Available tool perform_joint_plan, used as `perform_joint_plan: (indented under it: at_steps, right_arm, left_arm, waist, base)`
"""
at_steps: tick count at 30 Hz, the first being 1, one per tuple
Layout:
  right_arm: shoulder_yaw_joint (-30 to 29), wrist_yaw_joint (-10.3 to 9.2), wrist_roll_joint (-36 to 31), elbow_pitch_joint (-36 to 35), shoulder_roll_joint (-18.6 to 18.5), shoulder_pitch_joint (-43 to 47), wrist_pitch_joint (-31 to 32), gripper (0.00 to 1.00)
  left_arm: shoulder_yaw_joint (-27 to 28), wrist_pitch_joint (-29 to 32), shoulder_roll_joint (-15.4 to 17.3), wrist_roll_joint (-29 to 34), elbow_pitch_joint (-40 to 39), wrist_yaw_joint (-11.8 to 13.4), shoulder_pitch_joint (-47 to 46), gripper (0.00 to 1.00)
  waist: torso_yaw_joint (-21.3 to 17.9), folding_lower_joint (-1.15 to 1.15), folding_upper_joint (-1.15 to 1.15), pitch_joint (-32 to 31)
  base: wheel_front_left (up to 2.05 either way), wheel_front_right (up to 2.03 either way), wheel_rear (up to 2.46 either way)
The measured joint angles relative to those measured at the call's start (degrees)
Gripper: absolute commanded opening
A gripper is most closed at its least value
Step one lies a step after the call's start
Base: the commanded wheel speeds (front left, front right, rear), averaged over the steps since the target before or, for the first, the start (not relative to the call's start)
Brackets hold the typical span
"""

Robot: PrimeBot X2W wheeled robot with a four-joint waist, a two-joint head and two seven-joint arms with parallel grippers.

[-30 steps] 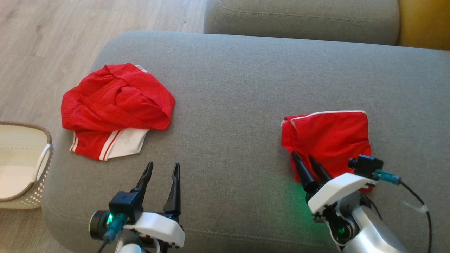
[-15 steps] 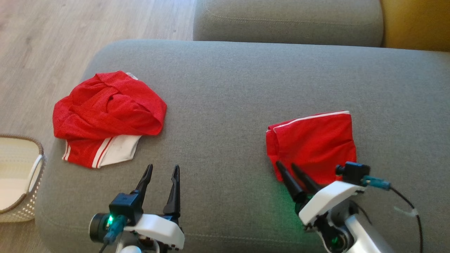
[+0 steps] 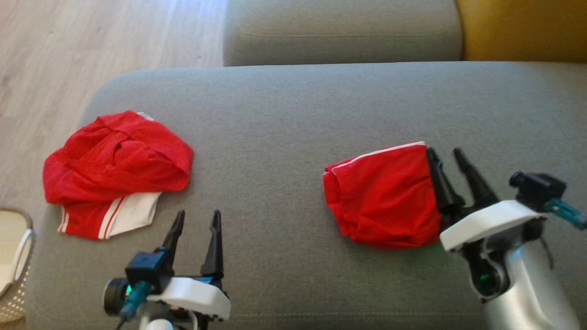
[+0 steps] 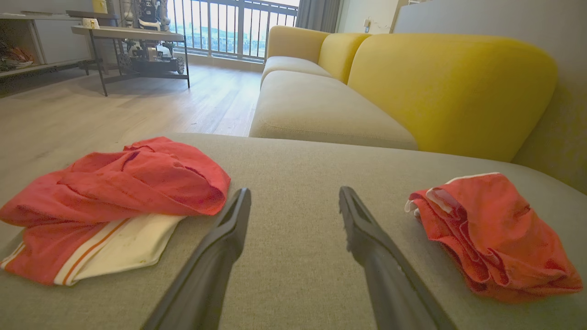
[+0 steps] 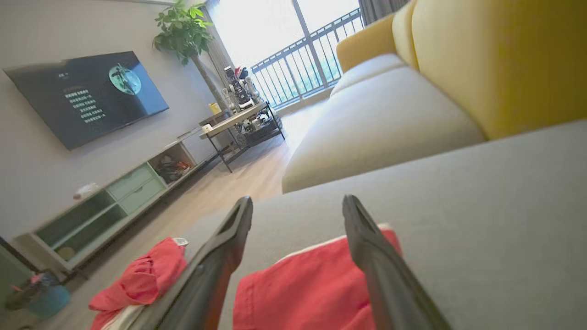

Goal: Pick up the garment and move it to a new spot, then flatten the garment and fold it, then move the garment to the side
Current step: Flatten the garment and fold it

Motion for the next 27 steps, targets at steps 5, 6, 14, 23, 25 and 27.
perform_joint_plan:
  at_steps: [5, 6, 14, 23, 25, 27]
  right_arm:
    - [-3.56, 0.0, -10.67, -6.19, -0.59, 0.58, -1.87, 1.0]
    - [-4.15, 0.0, -12.36, -7.08, -0.59, 0.93, -2.32, 1.0]
    - [-8.17, 0.0, -22.84, -10.7, -0.24, 7.32, -7.26, 1.0]
    - [-11.05, 0.0, -26.89, -10.78, 0.56, 9.68, -9.12, 1.0]
    - [-10.99, 0.0, -26.89, -10.78, 0.76, 9.73, -9.2, 1.0]
    - [-10.85, 0.0, -27.08, -10.89, 0.78, 9.73, -9.23, 1.0]
  left_arm:
    - [1.64, -0.01, 0.0, -0.25, -3.2, 0.49, -0.01, 1.0]
    - [1.88, 0.0, 0.0, -0.26, -3.76, 0.51, -0.01, 1.0]
    - [3.55, -0.01, -0.01, -1.19, -7.91, 2.01, -0.02, 1.0]
    - [3.32, -0.01, 0.0, -2.0, -9.93, 4.01, 0.21, 1.0]
    - [3.02, -0.01, 0.0, -2.0, -9.93, 4.04, 0.35, 1.0]
    - [2.88, -0.01, 0.0, -2.0, -9.93, 4.04, 0.34, 1.0]
  waist:
    - [-1.92, 0.0, 0.0, 0.25]
    - [-2.27, 0.0, 0.0, 0.35]
    - [-4.38, 0.0, 0.0, 1.64]
    - [-4.58, 0.0, 0.0, 2.65]
    - [-4.54, 0.0, 0.0, 2.9]
    - [-4.45, 0.0, 0.0, 3.14]
  base:
    - [0.0, 0.0, 0.0]
    - [0.0, 0.0, 0.0]
    - [0.0, 0.0, 0.0]
    - [0.0, 0.0, 0.0]
    - [0.0, 0.0, 0.0]
    - [0.0, 0.0, 0.0]
